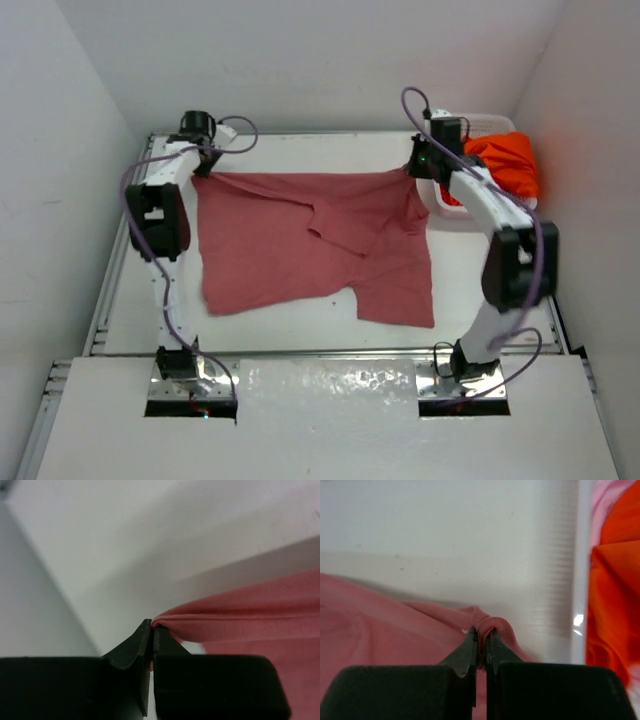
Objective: Fold and stack the t-shirts
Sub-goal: Flatten out the tshirt
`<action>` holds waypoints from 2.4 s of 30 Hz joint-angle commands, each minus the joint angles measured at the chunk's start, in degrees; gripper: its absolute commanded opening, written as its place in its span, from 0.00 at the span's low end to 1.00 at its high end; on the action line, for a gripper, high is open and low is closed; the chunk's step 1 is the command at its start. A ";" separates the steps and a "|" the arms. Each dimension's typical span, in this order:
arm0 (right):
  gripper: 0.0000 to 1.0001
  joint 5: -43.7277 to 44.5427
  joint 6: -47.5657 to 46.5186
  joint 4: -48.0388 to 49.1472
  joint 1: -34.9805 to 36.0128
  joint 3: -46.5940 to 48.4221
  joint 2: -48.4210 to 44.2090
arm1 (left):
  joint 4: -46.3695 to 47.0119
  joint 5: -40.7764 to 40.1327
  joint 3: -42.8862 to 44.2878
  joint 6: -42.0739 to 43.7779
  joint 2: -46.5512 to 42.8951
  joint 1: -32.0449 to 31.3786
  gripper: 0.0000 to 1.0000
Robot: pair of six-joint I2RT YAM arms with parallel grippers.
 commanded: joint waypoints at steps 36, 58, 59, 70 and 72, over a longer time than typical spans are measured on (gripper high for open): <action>0.93 1.02 4.63 -11.45 1.48 -43.19 -18.67 | 4.82 17.30 -67.92 15.18 -44.31 -11.90 0.83; 0.00 -12.95 14.04 9.49 0.96 -44.39 -12.34 | 14.42 6.23 -64.41 4.55 -39.92 -12.27 0.00; 0.00 -13.48 13.61 7.83 0.60 -34.70 -10.58 | 15.38 6.14 -59.81 4.02 -39.04 -11.48 0.00; 0.00 -9.62 21.68 -1.46 -7.14 63.78 27.53 | 23.79 3.16 37.72 -12.07 -2.72 -3.38 0.00; 0.00 -4.71 18.55 15.59 -7.14 48.78 13.03 | 36.54 5.67 24.87 -8.75 -10.15 -3.21 0.00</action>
